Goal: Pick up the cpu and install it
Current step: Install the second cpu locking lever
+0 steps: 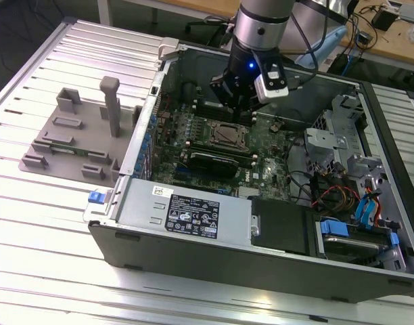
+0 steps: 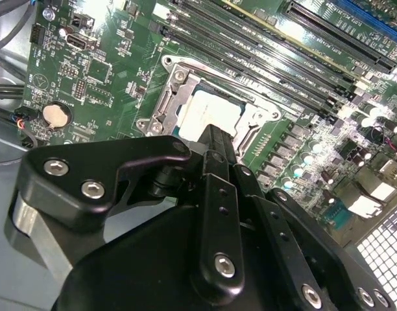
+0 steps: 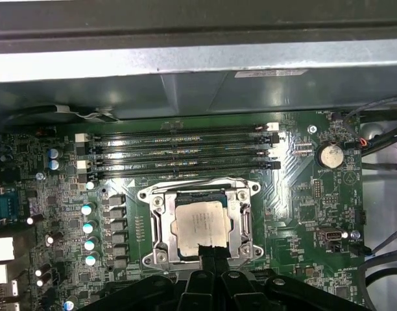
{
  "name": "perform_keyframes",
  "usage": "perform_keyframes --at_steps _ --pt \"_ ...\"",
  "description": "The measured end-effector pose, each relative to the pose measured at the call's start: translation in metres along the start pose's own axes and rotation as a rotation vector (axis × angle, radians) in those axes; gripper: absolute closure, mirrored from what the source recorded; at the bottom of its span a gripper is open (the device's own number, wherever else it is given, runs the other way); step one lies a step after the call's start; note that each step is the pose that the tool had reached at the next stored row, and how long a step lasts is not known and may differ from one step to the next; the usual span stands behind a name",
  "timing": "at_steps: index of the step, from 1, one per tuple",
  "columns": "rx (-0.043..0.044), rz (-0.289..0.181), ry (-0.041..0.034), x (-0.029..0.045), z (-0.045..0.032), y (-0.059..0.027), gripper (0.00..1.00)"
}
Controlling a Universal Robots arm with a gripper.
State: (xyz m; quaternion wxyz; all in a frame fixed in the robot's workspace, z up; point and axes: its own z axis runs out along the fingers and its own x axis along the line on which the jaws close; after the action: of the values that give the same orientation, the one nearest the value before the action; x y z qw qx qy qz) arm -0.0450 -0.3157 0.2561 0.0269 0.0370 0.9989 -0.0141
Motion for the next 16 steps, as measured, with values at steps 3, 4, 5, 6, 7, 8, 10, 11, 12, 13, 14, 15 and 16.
perform_keyframes --at_steps 3,4,5,6,7,8,10,11,12,13,14,15,16 --pt "0.0 0.0 0.0 -0.0001 -0.0006 0.0 0.89" --pt "0.0 0.0 0.0 0.0 -0.0008 0.0 0.89" --pt "0.0002 0.0 0.0001 -0.0001 -0.0025 -0.0001 0.89" --pt "-0.0001 0.0 0.0 -0.0004 -0.0062 -0.0002 0.89" --pt "-0.0001 0.0 0.0 -0.0006 -0.0104 -0.0003 0.89" --pt "0.0 0.0 0.0001 -0.0007 -0.0122 -0.0003 0.89" --pt "-0.0001 0.0 0.0 -0.0009 -0.0164 -0.0004 0.89" --pt "0.0 0.0 0.0 -0.001 -0.018 -0.0005 0.89" --pt "-0.0004 0.0 0.0 -0.001 -0.0179 -0.0004 0.89" --pt "-0.0005 0.0 0.0 -0.001 -0.0179 -0.0005 0.89" --pt "-0.0005 0.0 0.0001 -0.001 -0.018 -0.0005 0.89" --pt "-0.0006 -0.001 0.0 -0.001 -0.018 -0.0005 0.89" --pt "-0.0009 -0.009 -0.0001 -0.001 -0.018 -0.0007 0.89"
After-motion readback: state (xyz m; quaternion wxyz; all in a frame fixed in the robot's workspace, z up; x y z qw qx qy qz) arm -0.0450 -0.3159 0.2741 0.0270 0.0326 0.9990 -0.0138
